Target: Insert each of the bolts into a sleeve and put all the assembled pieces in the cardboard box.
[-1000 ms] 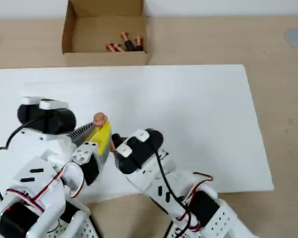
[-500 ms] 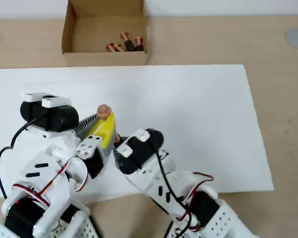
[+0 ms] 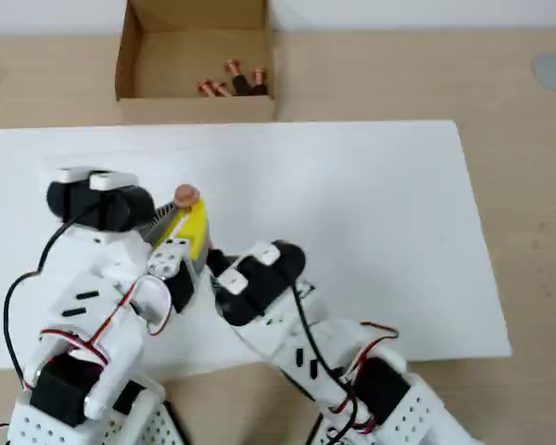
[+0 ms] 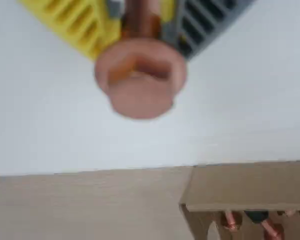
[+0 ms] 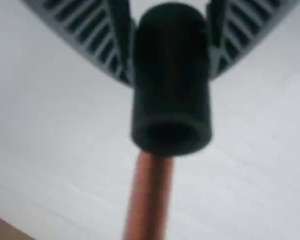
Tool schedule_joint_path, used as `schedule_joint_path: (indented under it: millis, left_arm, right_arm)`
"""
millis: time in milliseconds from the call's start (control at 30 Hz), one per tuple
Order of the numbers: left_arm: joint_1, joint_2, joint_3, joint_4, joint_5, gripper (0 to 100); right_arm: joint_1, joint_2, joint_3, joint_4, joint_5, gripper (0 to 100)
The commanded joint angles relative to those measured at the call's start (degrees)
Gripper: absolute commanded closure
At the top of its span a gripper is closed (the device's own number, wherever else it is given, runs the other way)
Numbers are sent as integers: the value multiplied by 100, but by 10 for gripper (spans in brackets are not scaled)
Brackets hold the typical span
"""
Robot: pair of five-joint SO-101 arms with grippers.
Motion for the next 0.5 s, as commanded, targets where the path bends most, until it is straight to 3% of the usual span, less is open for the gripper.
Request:
schedule_joint_path:
  millis: [0, 300, 467]
  left_arm:
    - [-62, -48, -35, -176, -35, 991]
    - [-53, -48, -53, -176, 149, 992]
    - [299, -48, -53, -141, 246, 992]
  right_arm:
    - [-31, -4, -347, -97, -44, 987]
    - [-31, -4, -338, -105, -44, 987]
    - [-31, -4, -338, -105, -44, 987]
